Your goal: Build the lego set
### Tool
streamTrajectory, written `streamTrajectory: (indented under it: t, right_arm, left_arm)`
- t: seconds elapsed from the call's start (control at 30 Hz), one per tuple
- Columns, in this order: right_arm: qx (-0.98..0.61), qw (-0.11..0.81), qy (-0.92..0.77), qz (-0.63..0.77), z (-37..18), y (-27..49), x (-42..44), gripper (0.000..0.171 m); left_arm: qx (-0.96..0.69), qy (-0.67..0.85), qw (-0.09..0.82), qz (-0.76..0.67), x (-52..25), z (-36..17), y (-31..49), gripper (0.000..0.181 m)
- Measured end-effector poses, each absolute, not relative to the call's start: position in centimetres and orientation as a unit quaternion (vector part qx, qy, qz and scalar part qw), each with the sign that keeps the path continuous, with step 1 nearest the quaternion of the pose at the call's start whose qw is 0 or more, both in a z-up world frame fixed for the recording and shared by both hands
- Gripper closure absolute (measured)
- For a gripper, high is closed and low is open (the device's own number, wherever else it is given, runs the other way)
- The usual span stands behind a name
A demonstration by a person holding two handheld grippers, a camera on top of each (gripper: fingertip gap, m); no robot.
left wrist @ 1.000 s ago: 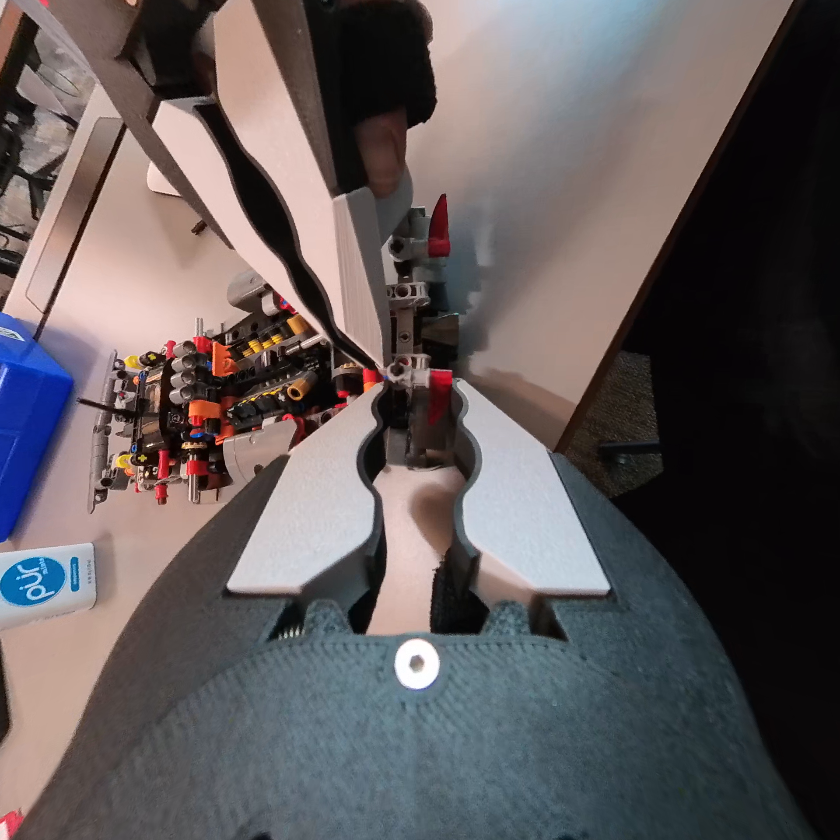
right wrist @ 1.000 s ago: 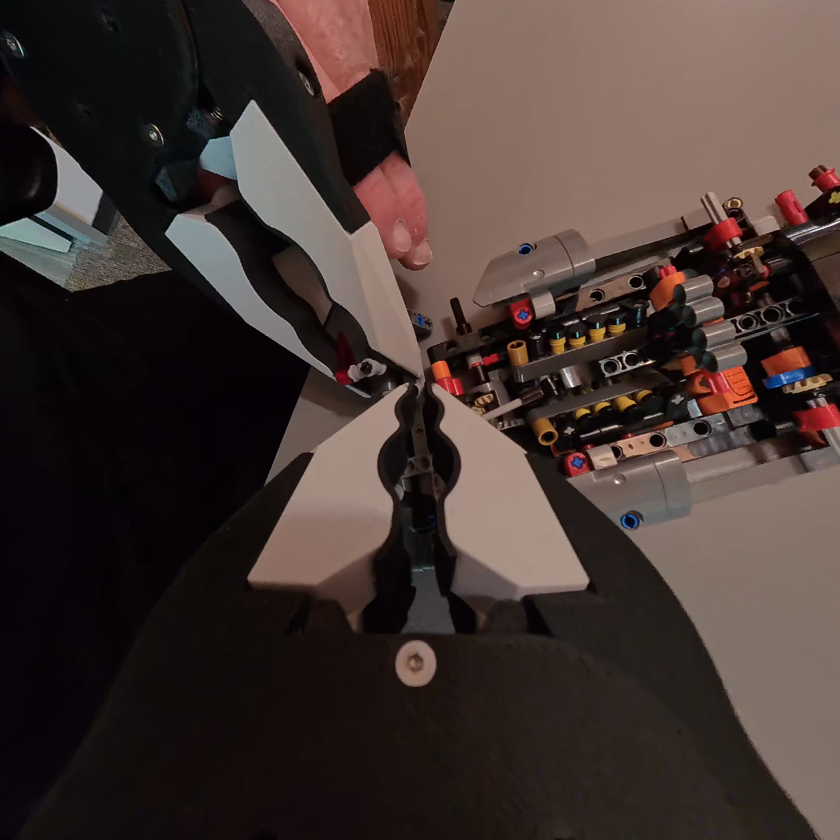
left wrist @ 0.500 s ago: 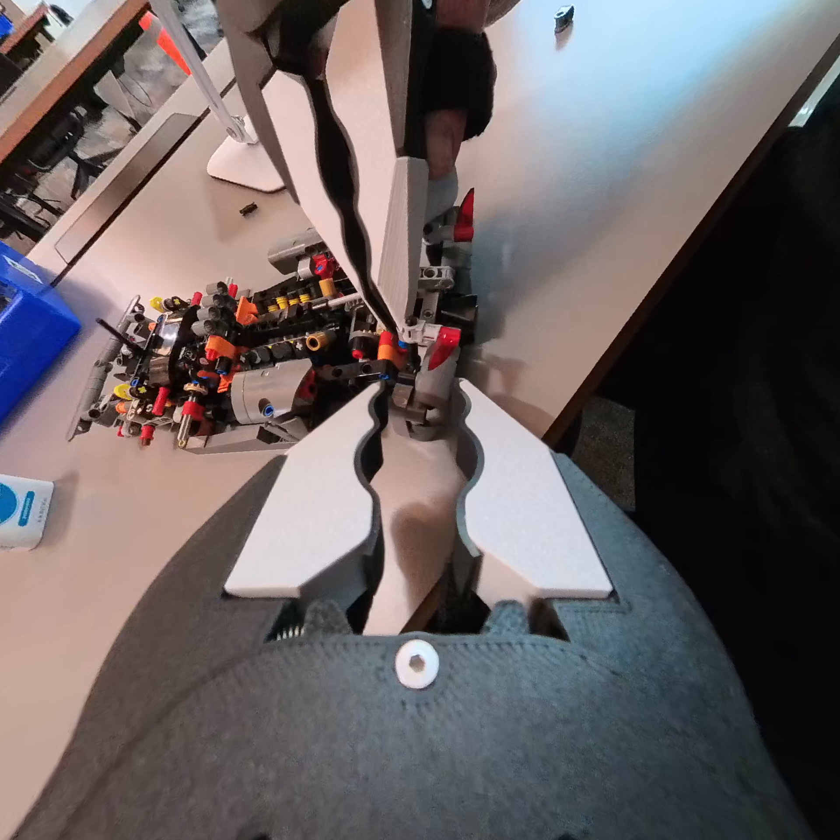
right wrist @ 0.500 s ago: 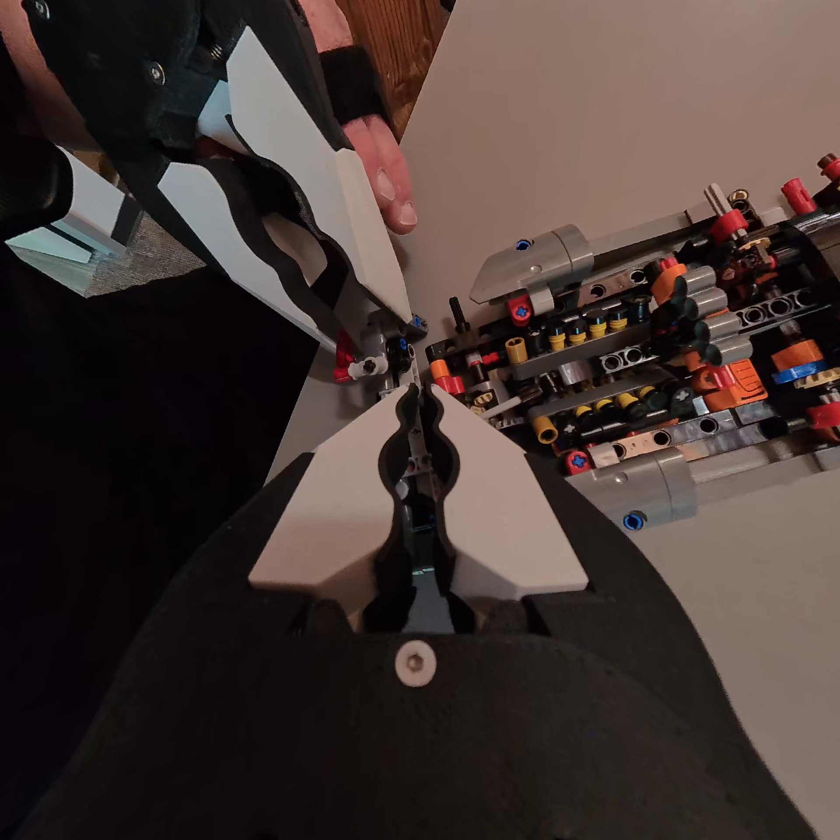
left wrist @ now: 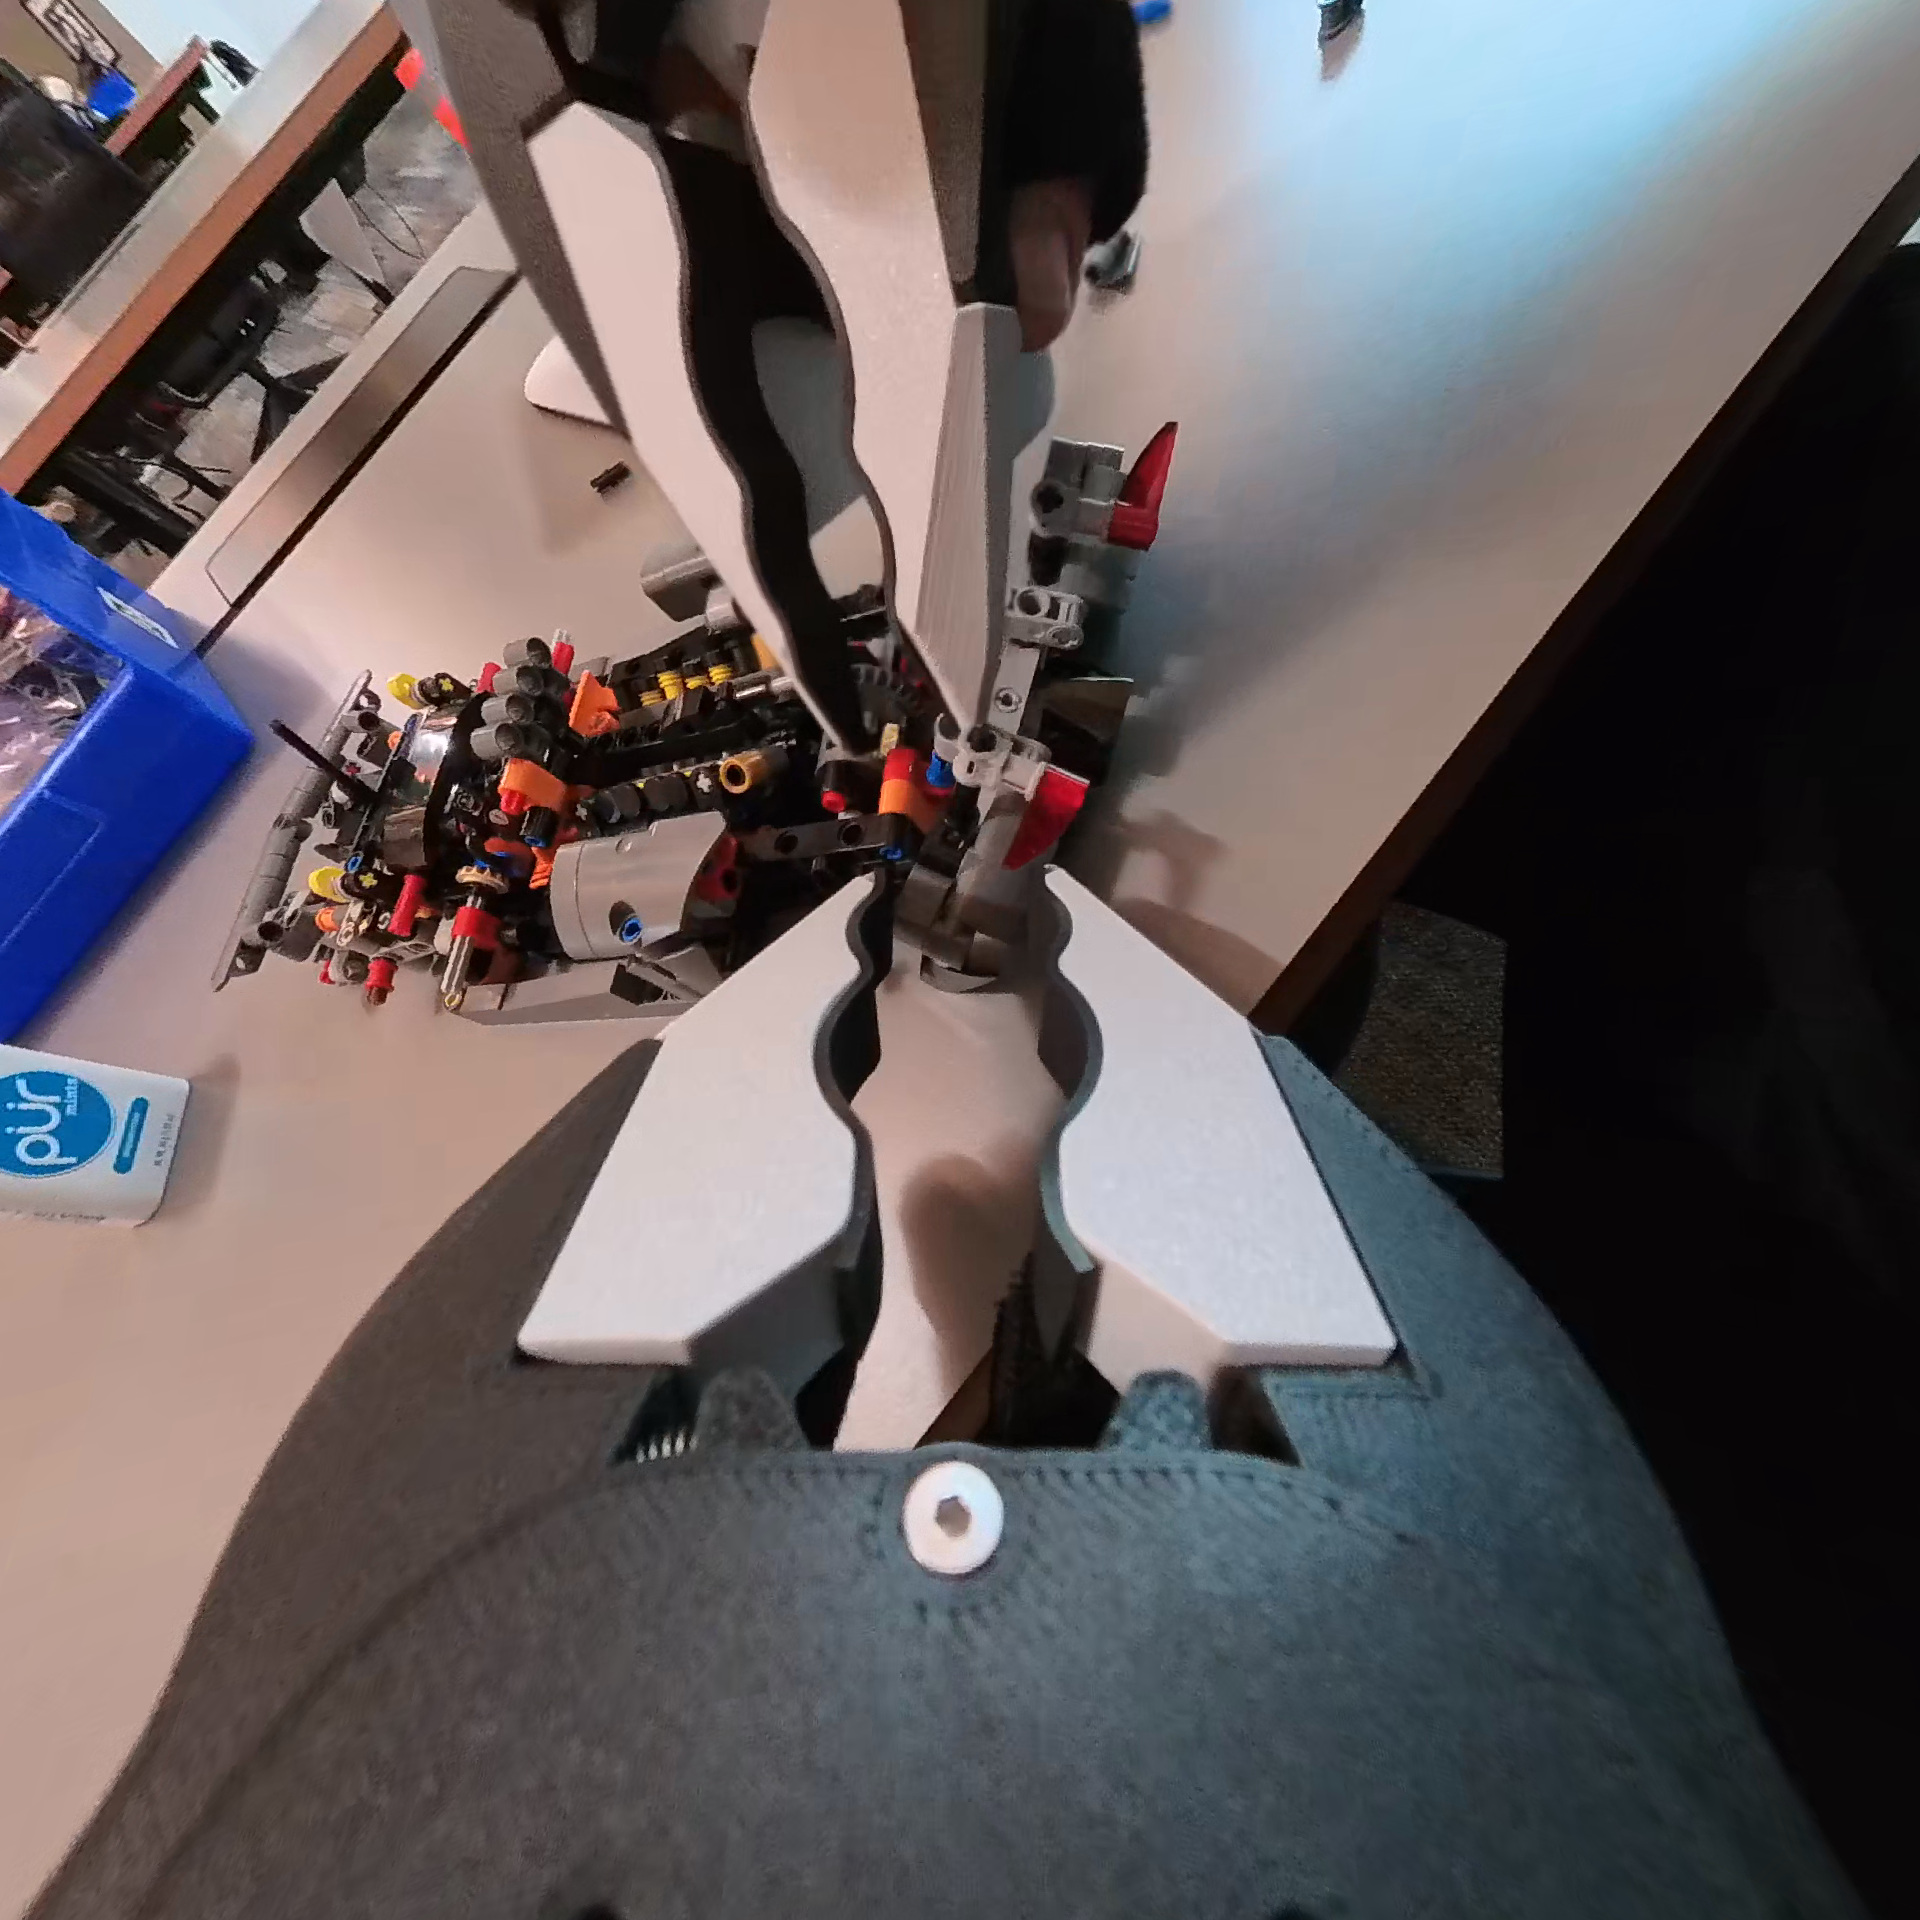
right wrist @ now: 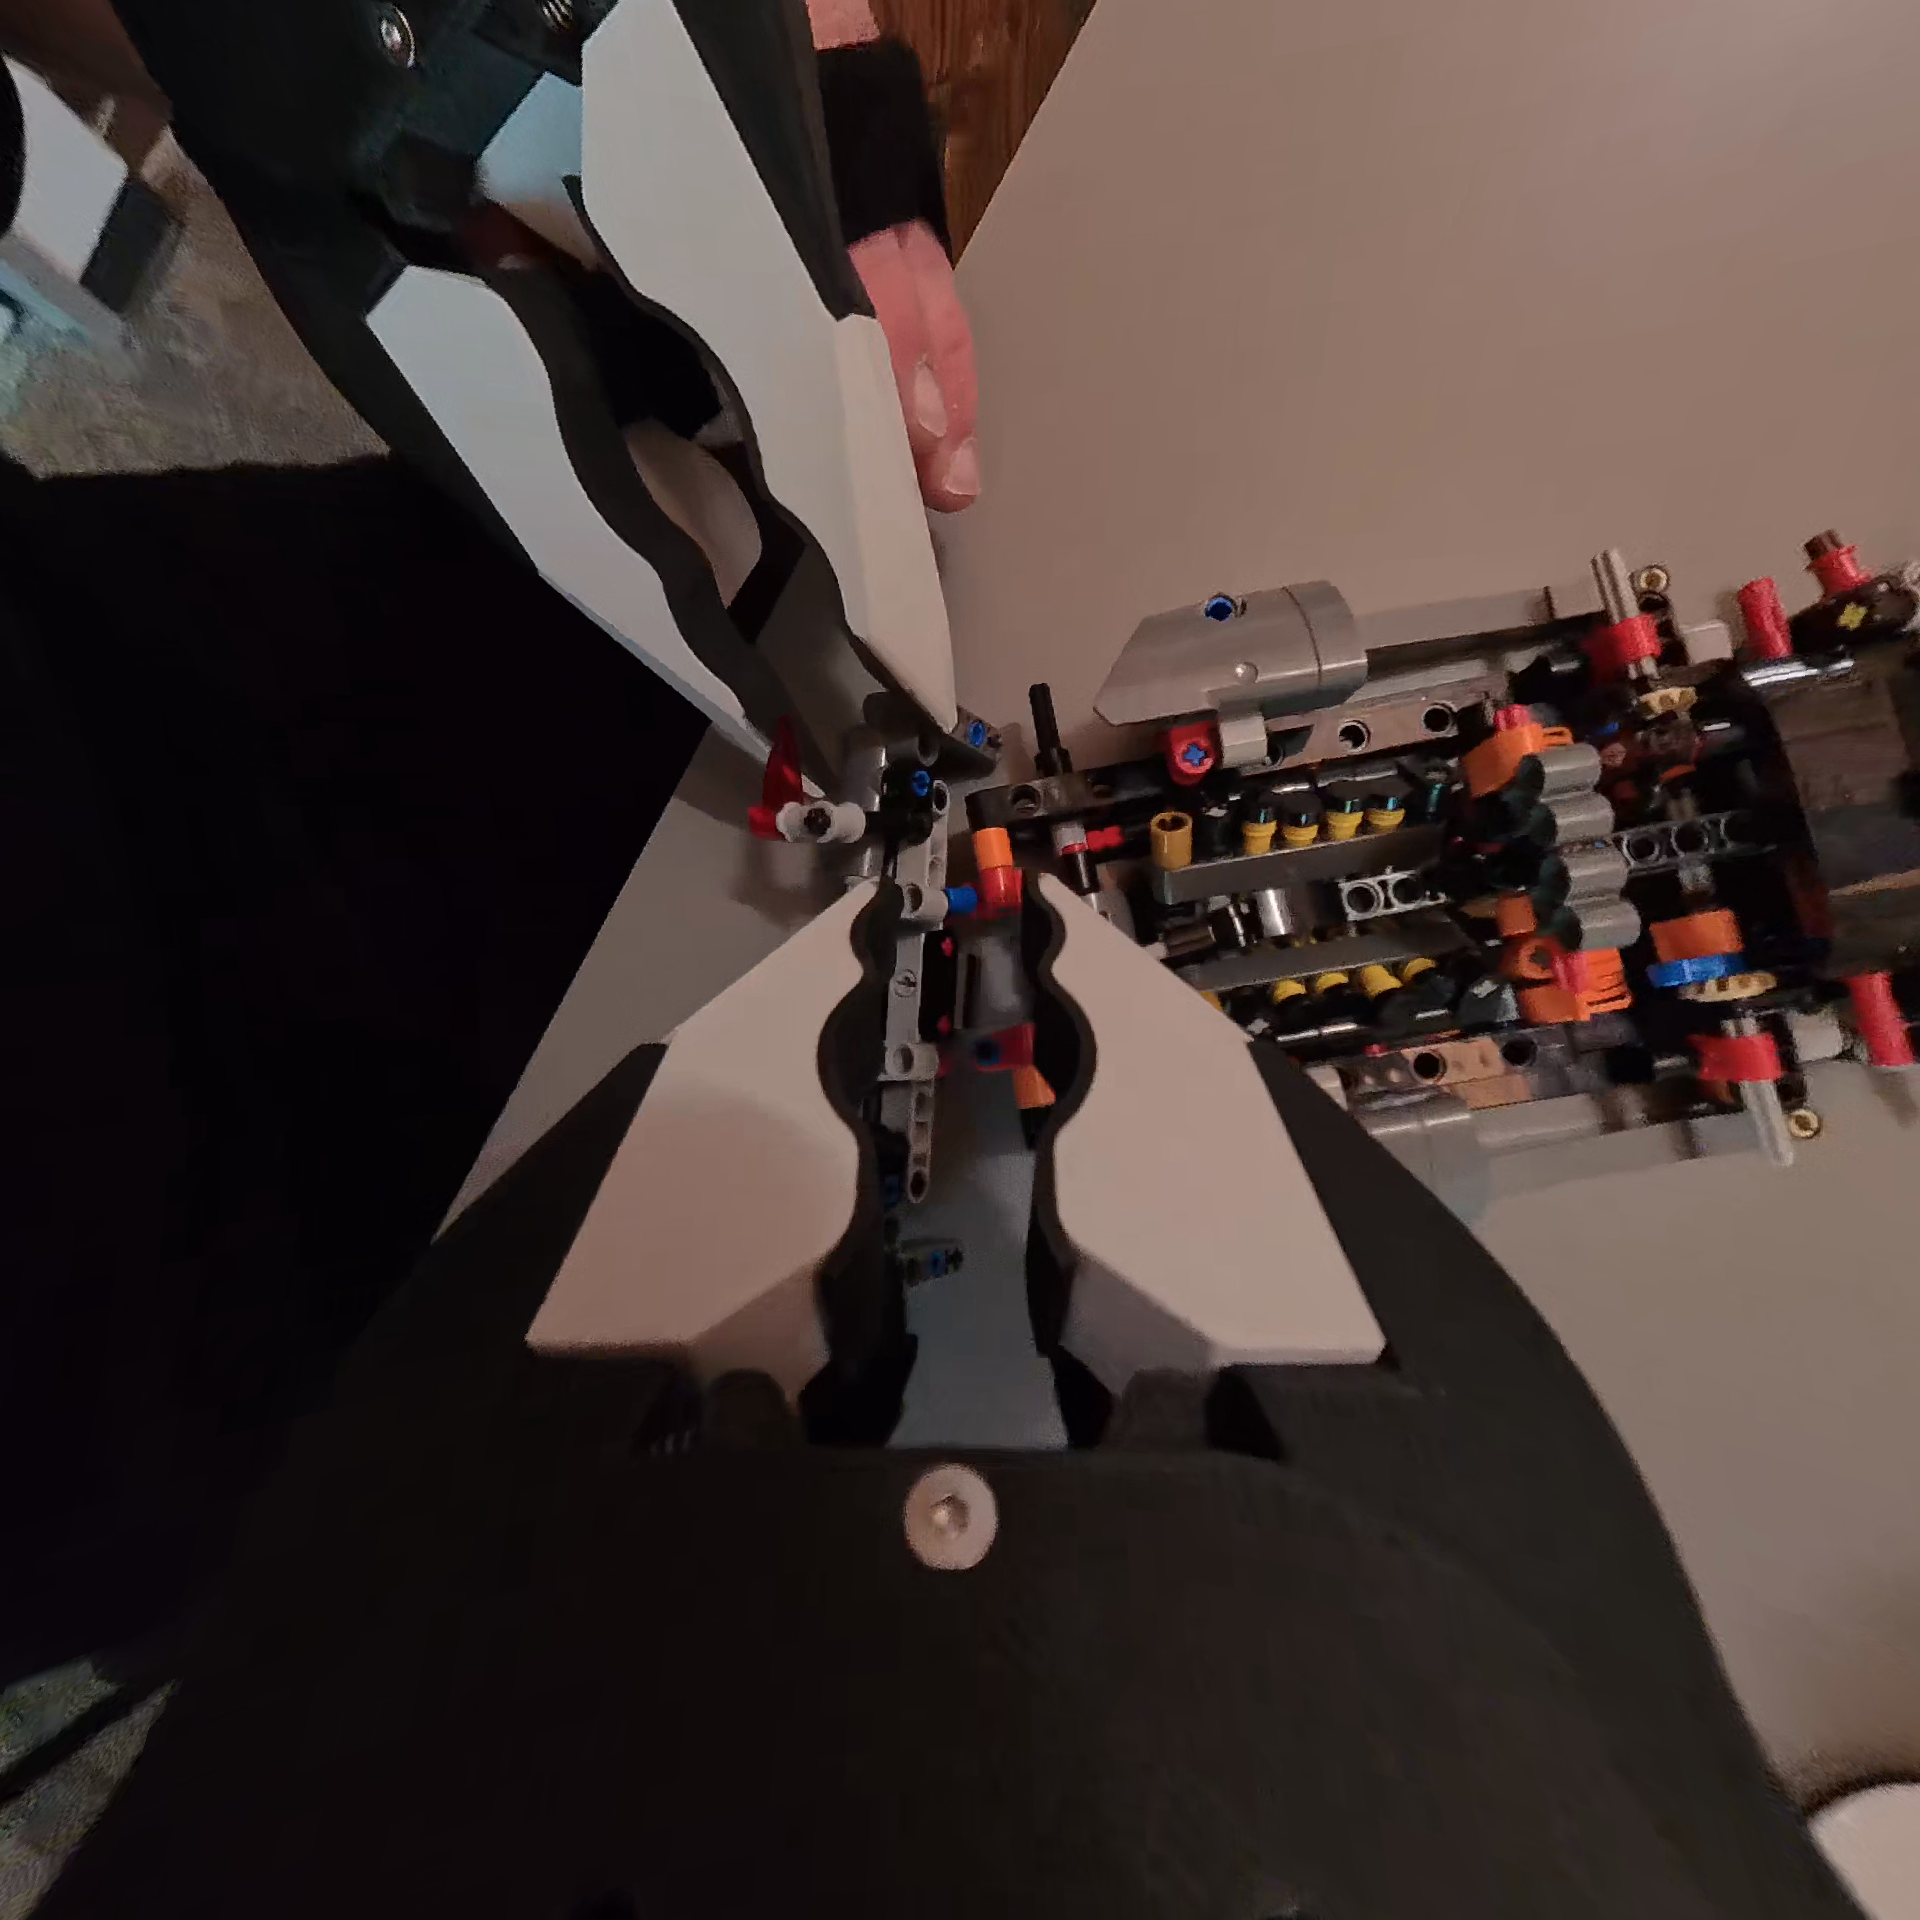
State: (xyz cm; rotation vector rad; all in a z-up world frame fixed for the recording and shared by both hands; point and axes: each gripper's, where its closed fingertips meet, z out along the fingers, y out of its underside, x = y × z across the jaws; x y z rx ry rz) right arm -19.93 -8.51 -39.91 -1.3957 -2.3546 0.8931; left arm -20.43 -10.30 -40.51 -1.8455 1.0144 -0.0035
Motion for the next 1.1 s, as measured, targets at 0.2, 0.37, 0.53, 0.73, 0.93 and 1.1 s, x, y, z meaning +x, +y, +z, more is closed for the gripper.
streamTrajectory:
  t: [0.2, 0.37, 0.53, 0.73, 0.93, 1.1]
  right_arm:
    - [-0.453, 0.076, -0.838, 0.294, -40.1, -8.6, -19.8, 0.146]
    - [-0.441, 0.045, -0.844, 0.301, -40.4, -8.7, -19.6, 0.146]
    - [-0.438, 0.035, -0.842, 0.313, -40.3, -8.8, -19.6, 0.146]
    - [-0.438, 0.036, -0.842, 0.312, -40.3, -8.7, -19.6, 0.147]
    - [-0.445, 0.026, -0.844, 0.297, -40.8, -8.6, -19.5, 0.147]
    - [-0.447, 0.022, -0.844, 0.294, -40.8, -8.6, -19.5, 0.147]
  left_arm:
    - [-0.763, 0.412, 0.498, 0.012, -20.4, -40.5, -10.3, 0.158]
    - [-0.762, 0.402, 0.507, 0.032, -20.5, -40.5, -10.3, 0.162]
    - [-0.761, 0.394, 0.514, 0.039, -20.5, -40.4, -10.4, 0.167]
    - [-0.762, 0.393, 0.513, 0.05, -20.8, -40.1, -10.2, 0.175]
    - [-0.754, 0.386, 0.528, 0.063, -21.2, -39.6, -10.3, 0.172]
    - [-0.752, 0.39, 0.529, 0.045, -21.6, -40.0, -10.4, 0.157]
